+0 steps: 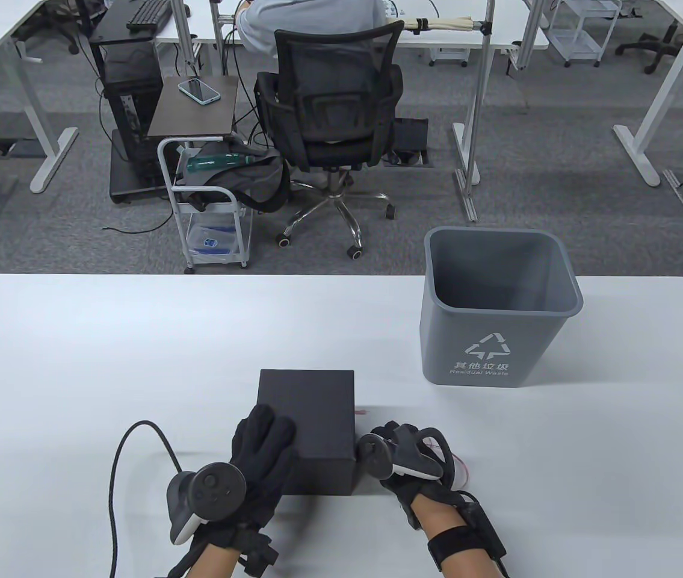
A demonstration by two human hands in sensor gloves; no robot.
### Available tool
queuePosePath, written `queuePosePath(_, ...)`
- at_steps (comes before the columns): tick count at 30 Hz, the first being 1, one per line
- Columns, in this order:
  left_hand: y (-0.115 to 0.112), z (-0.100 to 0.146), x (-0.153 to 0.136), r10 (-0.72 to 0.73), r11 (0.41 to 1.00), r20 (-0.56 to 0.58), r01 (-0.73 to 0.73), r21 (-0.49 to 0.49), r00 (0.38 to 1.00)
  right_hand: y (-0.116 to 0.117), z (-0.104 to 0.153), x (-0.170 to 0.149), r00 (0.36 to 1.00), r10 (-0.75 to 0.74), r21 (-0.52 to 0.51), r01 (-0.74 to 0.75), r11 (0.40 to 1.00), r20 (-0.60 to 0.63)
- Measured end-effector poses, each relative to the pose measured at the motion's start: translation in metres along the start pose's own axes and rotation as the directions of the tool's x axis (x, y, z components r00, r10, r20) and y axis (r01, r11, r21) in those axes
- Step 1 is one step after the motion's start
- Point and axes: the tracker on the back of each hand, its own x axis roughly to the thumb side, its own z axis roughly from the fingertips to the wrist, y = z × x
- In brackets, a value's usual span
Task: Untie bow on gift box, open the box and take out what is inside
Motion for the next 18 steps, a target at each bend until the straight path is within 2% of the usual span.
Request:
queuePosePath(10, 0.000, 0.000, 0.001, -0.001, 1.000, -0.010, 0.001, 0.001, 1.000, 0.002, 0.010, -0.005, 0.999, 0.035, -0.011, -0.035, 0.999, -0.018)
queuePosePath(18, 0.000, 0.001, 0.001, -0.011, 1.000, -0.007, 0.011, 0.006, 1.000, -0.004, 0.037, -0.038, 0.990, 0.056, -0.065, -0.065, 0.996, -0.132)
